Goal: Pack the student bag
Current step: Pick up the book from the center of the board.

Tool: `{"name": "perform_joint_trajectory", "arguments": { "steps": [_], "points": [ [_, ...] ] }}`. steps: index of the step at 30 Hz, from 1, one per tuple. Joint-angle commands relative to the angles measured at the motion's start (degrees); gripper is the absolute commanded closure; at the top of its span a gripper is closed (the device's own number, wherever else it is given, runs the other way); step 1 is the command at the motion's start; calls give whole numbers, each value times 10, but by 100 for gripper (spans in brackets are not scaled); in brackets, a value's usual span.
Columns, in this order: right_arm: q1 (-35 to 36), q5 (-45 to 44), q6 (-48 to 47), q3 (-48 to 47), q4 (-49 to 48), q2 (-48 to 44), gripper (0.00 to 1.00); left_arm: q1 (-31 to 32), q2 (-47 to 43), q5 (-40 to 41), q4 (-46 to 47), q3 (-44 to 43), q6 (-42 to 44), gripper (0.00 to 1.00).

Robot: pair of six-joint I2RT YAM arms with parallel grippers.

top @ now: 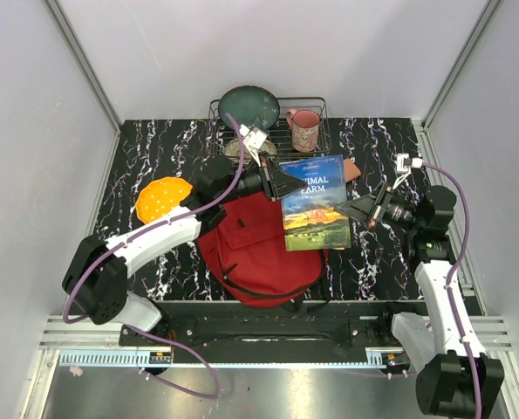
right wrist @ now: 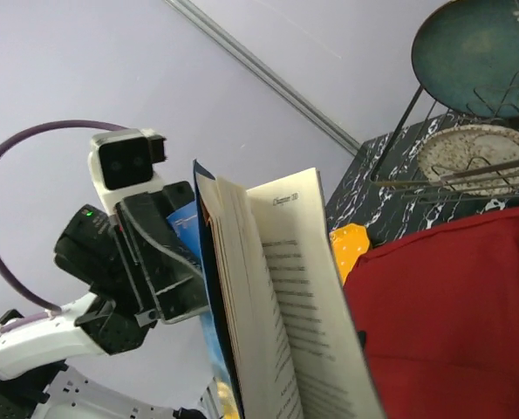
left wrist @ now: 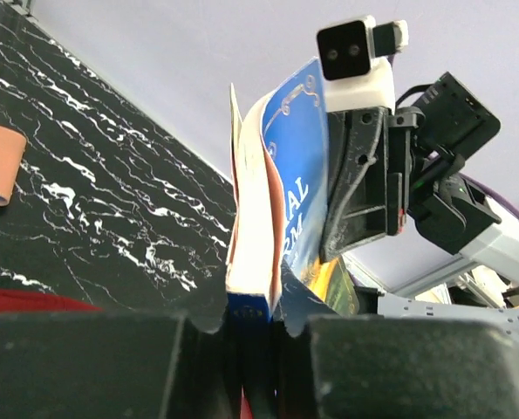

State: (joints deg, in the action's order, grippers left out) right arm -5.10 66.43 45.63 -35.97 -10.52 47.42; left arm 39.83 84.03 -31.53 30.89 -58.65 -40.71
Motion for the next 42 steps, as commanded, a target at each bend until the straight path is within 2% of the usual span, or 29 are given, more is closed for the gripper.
{"name": "perform_joint_trajectory", "arguments": {
  "steps": [1,2,3,4,7,9,12,15,16,19,22,26,32,33,42],
  "points": [
    [4,-20,5,-4,-29,11,67,0,-50,6,-40,14,40,100],
    [4,-48,3,-3,-21,13,56,0,-59,24,-55,27,50,100],
    [4,-63,3,-2,-12,14,50,0,-84,70,-69,36,55,100],
    [4,-78,-3,-2,15,18,34,0,-100,99,-89,48,57,100],
    [4,-128,-8,2,65,15,18,-1,-175,221,-117,99,60,100],
    [6,-145,-6,18,77,8,18,-2,-237,306,-131,133,54,100],
    [19,-142,45,63,44,-15,17,-3,-318,400,-146,172,37,100],
    [83,-183,92,109,23,-64,17,-3,-380,464,-139,209,6,100],
    [123,-203,113,121,20,-74,18,-3,-392,473,-134,217,-2,100],
    [171,-269,164,168,-24,-103,18,-3,-422,491,-119,241,-23,100],
    [238,-326,184,179,-64,-94,18,-3,-434,495,-106,257,-37,100],
    [329,-391,180,162,-110,-30,18,-3,-441,489,-88,274,-55,100],
    [431,-476,196,158,-247,81,17,-3,-459,481,-62,301,-79,100],
    [448,-483,199,159,-295,118,18,-3,-461,478,-57,303,-81,100],
    [497,-526,244,144,-561,310,18,-3,-488,431,-14,351,-104,100]
  ]
}}
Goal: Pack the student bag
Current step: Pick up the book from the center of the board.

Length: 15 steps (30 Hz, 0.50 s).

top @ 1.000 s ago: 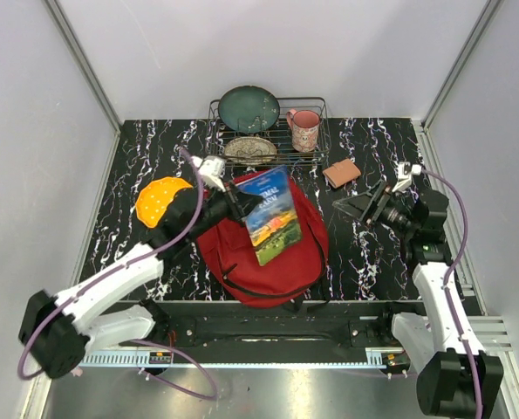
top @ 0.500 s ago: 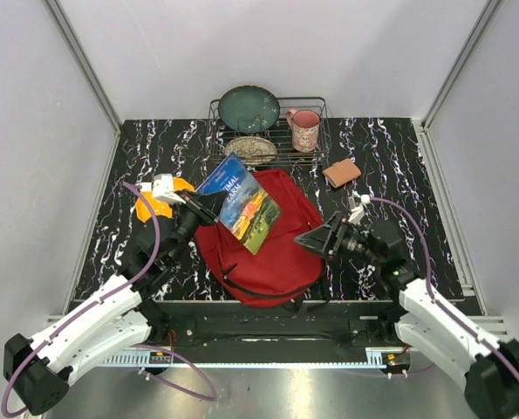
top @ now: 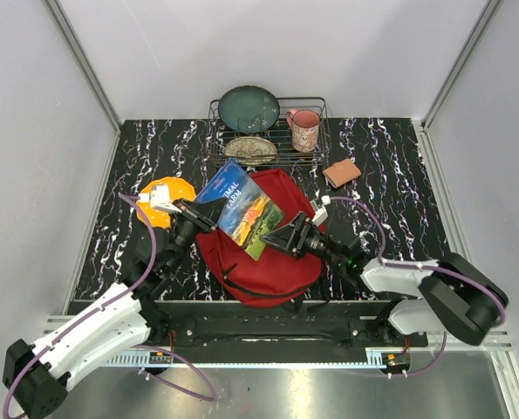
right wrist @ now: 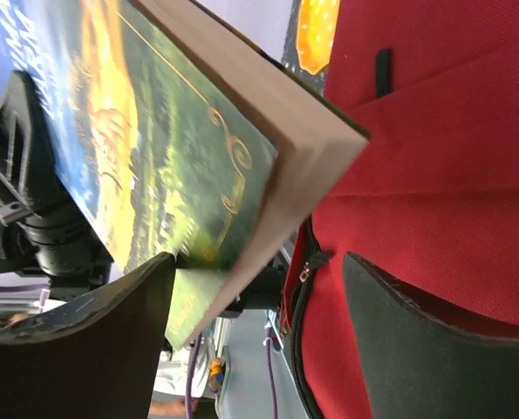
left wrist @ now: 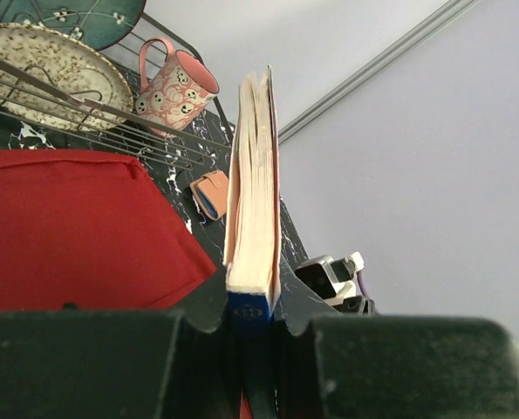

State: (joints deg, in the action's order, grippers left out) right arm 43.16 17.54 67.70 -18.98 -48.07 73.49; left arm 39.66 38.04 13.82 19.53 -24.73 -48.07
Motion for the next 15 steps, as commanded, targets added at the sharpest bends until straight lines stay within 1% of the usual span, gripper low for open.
{"name": "perform_joint_trajectory", "arguments": {
  "steps": [1,3,6,9,10,12,13,14,15],
  "points": [
    [14,-39,28,-25,-205,61,18,-1,-32,-24,100,18,-30,100],
    [17,-34,37,-32,-252,89,18,-1,-45,-26,96,24,-31,100],
    [22,-25,47,-47,-285,118,19,-1,-60,-21,105,45,-35,100],
    [32,-21,63,-56,-322,143,28,-1,-70,-19,101,55,-36,100],
    [32,-19,68,-58,-330,147,41,-1,-71,-17,97,57,-35,100],
    [38,-18,71,-57,-351,152,58,-1,-74,-15,84,56,-32,100],
    [39,-22,70,-55,-355,150,62,-1,-74,-13,78,55,-31,100],
    [40,-22,67,-54,-357,148,69,-1,-74,-13,74,56,-29,100],
    [40,-22,60,-52,-361,140,72,-1,-74,-13,66,55,-30,100]
  ]
}}
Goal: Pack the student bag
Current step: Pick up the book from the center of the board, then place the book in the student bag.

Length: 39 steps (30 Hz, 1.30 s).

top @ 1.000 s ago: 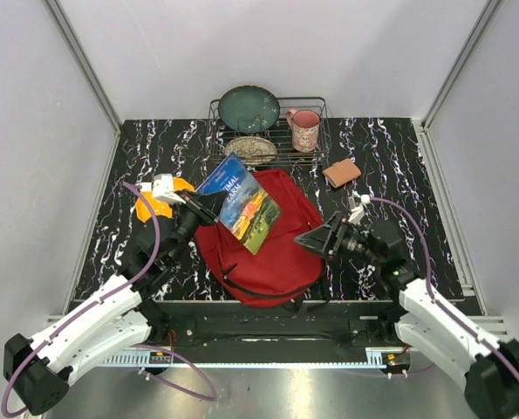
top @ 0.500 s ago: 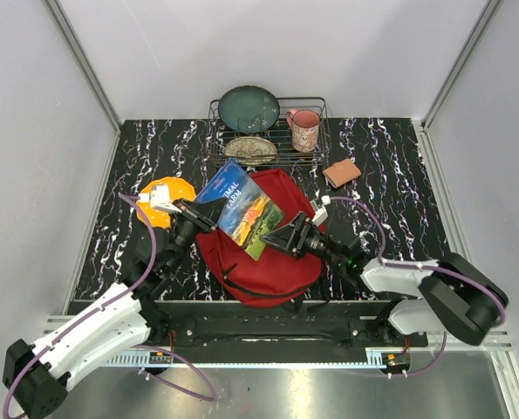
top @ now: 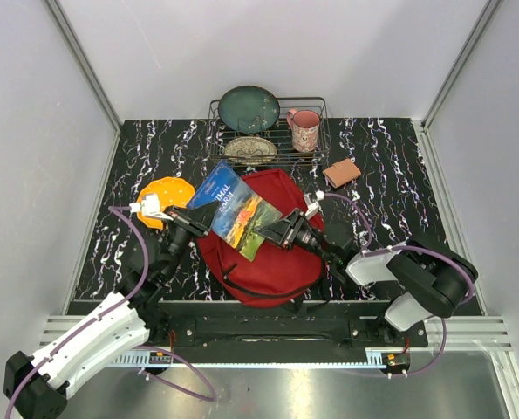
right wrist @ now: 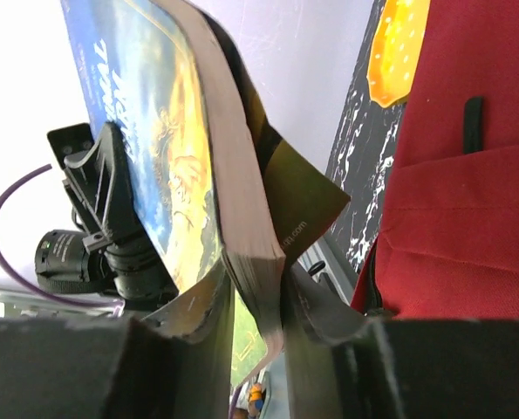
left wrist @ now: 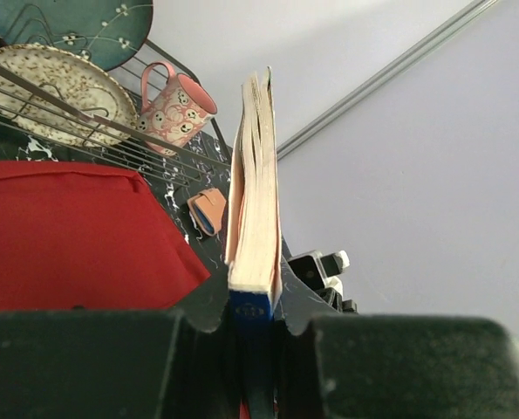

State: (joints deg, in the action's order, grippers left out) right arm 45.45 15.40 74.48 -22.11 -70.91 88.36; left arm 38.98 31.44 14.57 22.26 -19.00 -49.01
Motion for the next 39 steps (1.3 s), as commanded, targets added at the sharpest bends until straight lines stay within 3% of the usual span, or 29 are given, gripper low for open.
{"name": "perform_joint_trajectory", "arguments": {
  "steps": [1,2,5,6,8,14,18,23,28,34,39],
  "points": [
    [17,-5,-12,-19,-133,-13,74,6,-8,-19,36,-1,-21,100],
    [17,-6,-15,-15,-132,-19,82,6,-9,-17,32,-1,-24,100],
    [17,-13,-26,-13,-117,-35,91,5,-15,-9,16,2,-28,99],
    [18,-11,-32,-14,-102,-41,100,6,-16,-5,11,4,-28,97],
    [17,-3,-39,-19,-92,-45,100,6,-19,-1,6,3,-25,74],
    [18,-49,-81,0,14,-118,100,6,-6,-14,-38,-24,11,24],
    [17,-94,-148,-9,203,-228,100,6,5,-24,-125,-66,64,2],
    [17,-203,-211,-19,405,-376,100,6,20,-26,-213,-110,138,1],
    [17,-313,-238,-20,539,-492,100,6,27,-43,-241,-127,180,1],
    [18,-434,-250,-36,731,-615,100,8,63,-139,-260,-143,243,1],
    [18,-505,-227,-71,890,-680,100,50,106,-187,-268,-168,289,1]
  ]
}}
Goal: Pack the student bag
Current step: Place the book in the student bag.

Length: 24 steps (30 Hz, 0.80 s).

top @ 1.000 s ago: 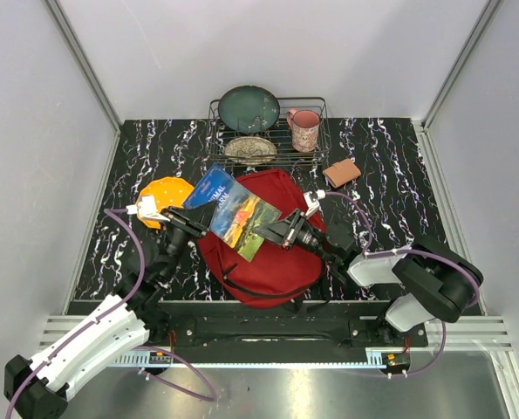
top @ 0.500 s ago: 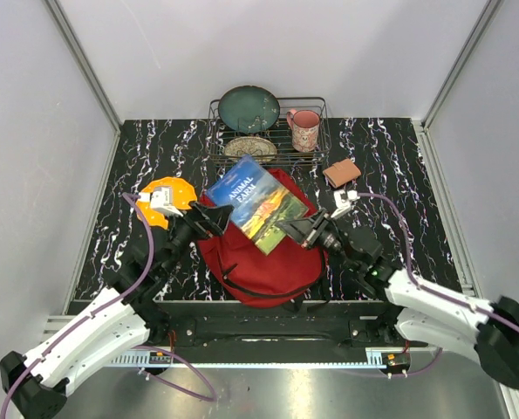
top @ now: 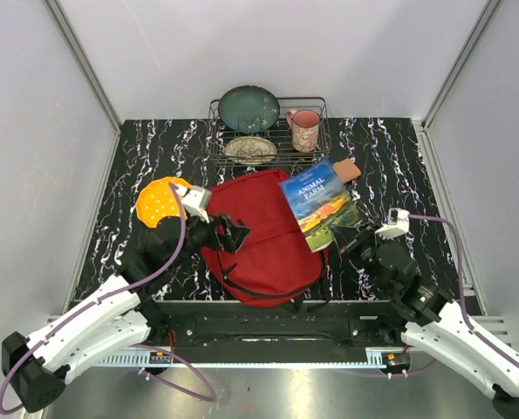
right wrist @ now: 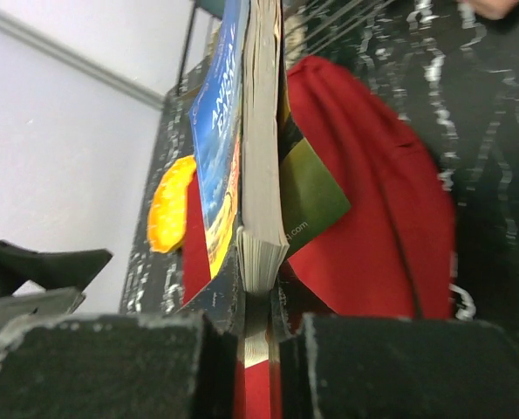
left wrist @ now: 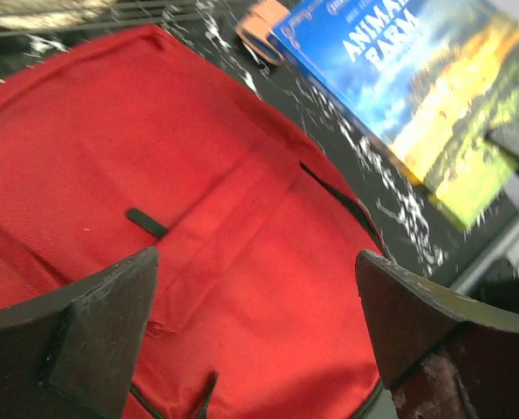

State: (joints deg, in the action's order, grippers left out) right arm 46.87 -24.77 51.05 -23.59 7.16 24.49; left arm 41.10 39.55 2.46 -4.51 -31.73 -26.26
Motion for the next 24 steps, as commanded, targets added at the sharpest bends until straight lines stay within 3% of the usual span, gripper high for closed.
{"name": "perform_joint_trajectory", "arguments": {
  "steps": [1,8,11,24],
  "points": [
    [4,-112,11,-58,125,-49,100,39,50,-70,-5,-49,80,1],
    [3,-171,32,-76,253,-124,100,220,213,9,-37,-121,122,1],
    [3,-205,32,-97,304,-141,100,263,285,20,-37,-152,124,1],
    [4,-227,58,-124,400,-214,100,351,454,42,-90,-272,145,2]
  ]
}}
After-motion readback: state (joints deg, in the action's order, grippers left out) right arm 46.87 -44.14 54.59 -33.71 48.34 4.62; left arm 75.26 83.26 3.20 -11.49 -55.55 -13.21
